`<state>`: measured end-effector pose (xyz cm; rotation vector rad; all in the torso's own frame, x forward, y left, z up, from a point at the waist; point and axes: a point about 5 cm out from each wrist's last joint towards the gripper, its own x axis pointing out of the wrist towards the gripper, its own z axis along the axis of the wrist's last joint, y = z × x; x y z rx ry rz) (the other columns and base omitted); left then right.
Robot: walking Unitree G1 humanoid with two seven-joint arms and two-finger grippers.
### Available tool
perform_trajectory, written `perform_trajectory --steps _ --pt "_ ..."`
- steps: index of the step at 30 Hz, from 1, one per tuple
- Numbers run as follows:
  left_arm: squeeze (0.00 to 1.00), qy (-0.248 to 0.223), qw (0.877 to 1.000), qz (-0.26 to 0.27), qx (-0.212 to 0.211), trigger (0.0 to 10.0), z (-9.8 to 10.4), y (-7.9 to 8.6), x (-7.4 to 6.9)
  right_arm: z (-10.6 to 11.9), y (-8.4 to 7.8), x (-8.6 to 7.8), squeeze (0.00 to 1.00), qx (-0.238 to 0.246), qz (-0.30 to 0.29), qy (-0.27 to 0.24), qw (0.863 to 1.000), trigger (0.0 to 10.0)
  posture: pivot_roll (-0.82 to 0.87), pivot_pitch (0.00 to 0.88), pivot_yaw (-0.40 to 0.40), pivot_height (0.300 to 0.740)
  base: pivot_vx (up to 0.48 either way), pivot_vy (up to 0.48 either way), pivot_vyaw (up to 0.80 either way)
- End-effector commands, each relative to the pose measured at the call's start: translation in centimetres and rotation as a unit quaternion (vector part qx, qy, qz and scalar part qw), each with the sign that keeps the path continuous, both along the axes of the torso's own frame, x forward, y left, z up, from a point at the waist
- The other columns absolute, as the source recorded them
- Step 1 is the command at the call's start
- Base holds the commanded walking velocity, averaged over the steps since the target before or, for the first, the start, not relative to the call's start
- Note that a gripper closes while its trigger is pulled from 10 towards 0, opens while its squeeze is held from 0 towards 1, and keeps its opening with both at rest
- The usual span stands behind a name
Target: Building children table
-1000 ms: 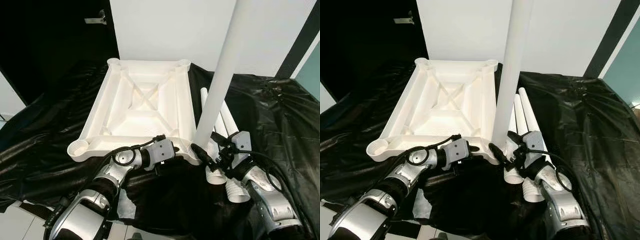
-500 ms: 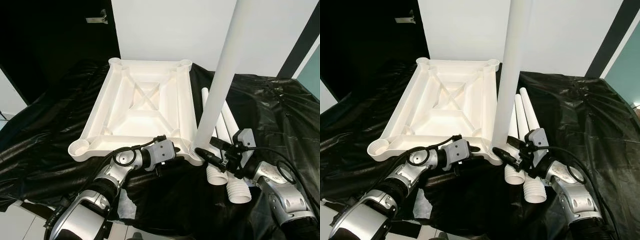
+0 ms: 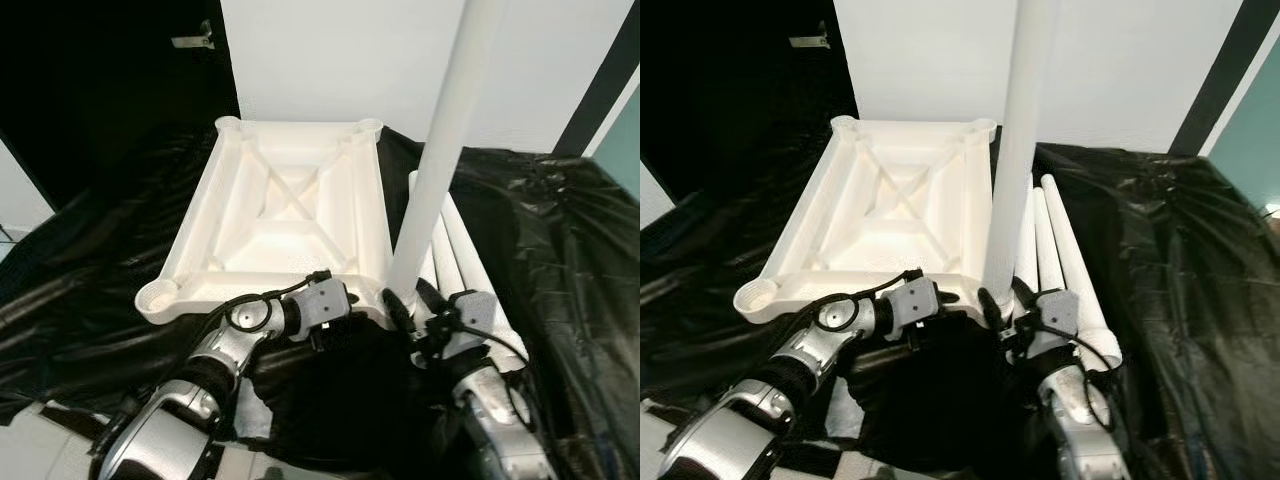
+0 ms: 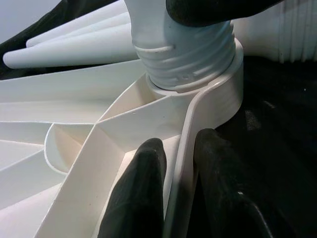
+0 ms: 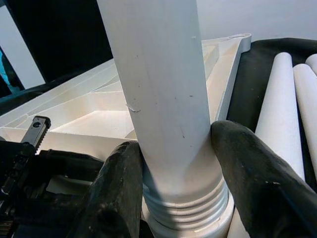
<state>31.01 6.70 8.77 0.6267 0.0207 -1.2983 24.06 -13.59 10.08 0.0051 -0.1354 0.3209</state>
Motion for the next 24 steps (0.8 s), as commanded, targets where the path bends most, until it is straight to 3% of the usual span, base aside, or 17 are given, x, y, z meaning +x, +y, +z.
perform_trajectory --steps 1,2,3,4,5,6,9,10,15,16,21,22,24 --pt "0.00 0.047 0.998 -0.014 0.049 10.0 -2.5 1.5 -1.4 -1.2 -3.5 0.1 0.00 -0.012 -0.105 0.035 0.994 0.0 0.22 0.000 -0.026 0.740 0.000 0.000 0.00" --pt "0.00 0.048 0.997 -0.014 0.050 10.0 -2.6 1.5 -1.4 -1.3 -3.4 0.1 0.00 -0.014 -0.096 0.040 0.994 1.4 0.22 0.000 -0.023 0.740 0.000 0.000 0.00" --pt "0.00 0.048 0.997 -0.014 0.051 10.0 -2.6 1.6 -1.4 -1.5 -3.3 0.1 0.00 -0.016 -0.088 0.047 0.995 9.2 0.22 0.000 -0.022 0.740 0.000 0.000 0.00" --pt "0.00 0.049 0.997 -0.014 0.051 10.0 -2.6 1.6 -1.5 -1.6 -3.2 0.1 0.00 -0.018 -0.069 0.052 0.996 10.0 0.21 0.000 -0.019 0.740 0.000 0.000 0.00" --pt "0.00 0.049 0.997 -0.014 0.051 10.0 -2.6 1.6 -1.5 -1.6 -3.2 0.1 0.00 -0.018 -0.069 0.052 0.996 10.0 0.21 0.000 -0.019 0.740 0.000 0.000 0.00" --pt "0.00 0.049 0.997 -0.014 0.052 10.0 -2.7 1.6 -1.5 -1.7 -3.1 0.2 1.00 -0.018 -0.056 0.054 0.997 10.0 0.21 0.000 -0.019 0.740 0.000 0.000 0.00" --pt "0.00 0.049 0.997 -0.015 0.053 10.0 -2.7 1.6 -1.5 -1.5 -3.3 0.5 1.00 -0.022 -0.028 0.054 0.998 10.0 0.21 0.000 -0.019 0.740 0.000 0.000 0.00" --pt "0.00 0.049 0.997 -0.015 0.053 10.0 -2.7 1.5 -1.5 -1.2 -3.5 0.8 0.00 -0.028 -0.005 0.051 0.998 10.0 0.20 0.000 -0.019 0.740 0.000 0.000 0.00" --pt "0.00 0.049 0.997 -0.016 0.052 10.0 -2.7 1.2 -1.4 0.2 -4.5 1.8 0.00 -0.062 0.055 0.027 0.996 10.0 0.19 0.000 -0.021 0.740 0.000 0.000 0.00" --pt "0.00 0.048 0.997 -0.018 0.050 10.0 -2.7 0.8 -1.5 1.1 -4.9 2.2 0.00 -0.081 0.104 0.021 0.991 10.0 0.19 0.000 -0.019 0.740 0.000 0.000 0.00" --pt "0.00 0.047 0.997 -0.026 0.047 10.0 -2.5 0.4 -1.5 1.2 -4.9 2.0 0.00 -0.098 0.185 0.049 0.977 10.0 0.18 0.000 -0.013 0.740 0.000 0.000 0.00" --pt "0.00 0.046 0.997 -0.028 0.049 10.0 -2.4 0.4 -1.5 0.9 -4.9 1.7 0.00 -0.101 0.208 0.065 0.971 0.0 0.18 0.000 -0.011 0.740 0.000 0.000 0.00" --pt "0.00 0.044 0.997 -0.030 0.054 10.0 -2.5 0.6 -1.4 0.5 -5.1 1.4 0.00 -0.105 0.226 0.080 0.965 0.0 0.18 0.000 -0.010 0.740 0.000 0.000 0.00"
